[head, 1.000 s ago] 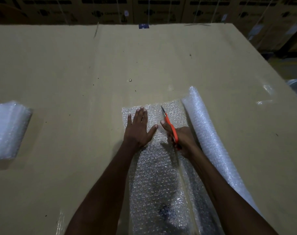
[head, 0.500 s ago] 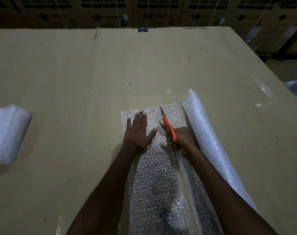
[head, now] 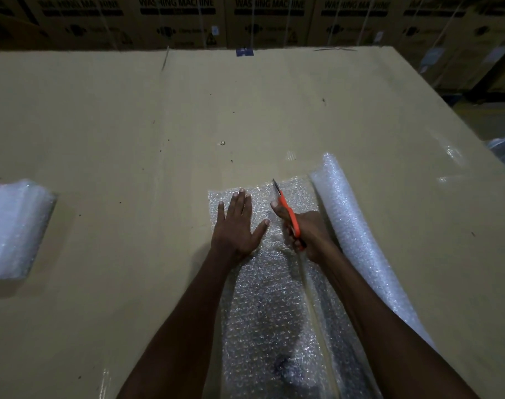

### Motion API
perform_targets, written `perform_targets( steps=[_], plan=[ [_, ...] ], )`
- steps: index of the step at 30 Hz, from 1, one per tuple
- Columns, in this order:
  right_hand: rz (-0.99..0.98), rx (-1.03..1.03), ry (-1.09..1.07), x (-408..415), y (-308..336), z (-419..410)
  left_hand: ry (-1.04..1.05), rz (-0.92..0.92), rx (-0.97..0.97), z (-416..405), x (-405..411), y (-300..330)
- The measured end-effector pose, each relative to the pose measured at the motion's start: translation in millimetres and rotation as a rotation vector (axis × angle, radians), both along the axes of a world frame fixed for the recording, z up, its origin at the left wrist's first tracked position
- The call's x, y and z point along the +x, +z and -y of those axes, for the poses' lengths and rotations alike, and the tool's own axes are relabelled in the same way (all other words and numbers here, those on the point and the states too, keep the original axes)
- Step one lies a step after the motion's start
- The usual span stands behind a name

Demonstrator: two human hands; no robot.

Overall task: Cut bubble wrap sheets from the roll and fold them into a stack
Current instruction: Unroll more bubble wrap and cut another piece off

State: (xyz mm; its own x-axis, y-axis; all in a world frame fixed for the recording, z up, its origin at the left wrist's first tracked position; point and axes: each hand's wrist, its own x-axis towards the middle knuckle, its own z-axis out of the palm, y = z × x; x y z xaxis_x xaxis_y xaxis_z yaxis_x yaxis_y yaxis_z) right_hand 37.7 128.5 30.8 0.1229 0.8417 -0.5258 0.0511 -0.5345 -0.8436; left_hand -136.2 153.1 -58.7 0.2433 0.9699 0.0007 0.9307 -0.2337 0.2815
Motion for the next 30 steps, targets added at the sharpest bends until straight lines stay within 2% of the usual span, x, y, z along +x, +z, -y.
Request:
perform_targets(
  steps=[7,11,16,21,23,27,30],
  plan=[
    [-0.012,0.024,-0.009,0,-8,2,0.009,-0.003,-0.025,2,0,2],
    [0.044,0.031,-0.016,-2,-7,-2,0.01,-0.002,-0.02,4,-2,2],
    [0.236,0.105,0.079,5,-2,7,0.005,-0.007,-0.044,11,-13,6],
    [0.305,0.171,0.125,8,5,21,0.0,0.02,-0.095,11,-34,21],
    [0.357,0.255,0.107,7,8,31,0.008,0.039,-0.042,13,-44,29],
    [0.582,0.477,0.031,6,20,57,0.004,0.071,0.042,32,-51,41],
    [0.697,0.55,-0.037,6,22,74,-0.015,0.041,0.046,64,-42,35]
  ],
)
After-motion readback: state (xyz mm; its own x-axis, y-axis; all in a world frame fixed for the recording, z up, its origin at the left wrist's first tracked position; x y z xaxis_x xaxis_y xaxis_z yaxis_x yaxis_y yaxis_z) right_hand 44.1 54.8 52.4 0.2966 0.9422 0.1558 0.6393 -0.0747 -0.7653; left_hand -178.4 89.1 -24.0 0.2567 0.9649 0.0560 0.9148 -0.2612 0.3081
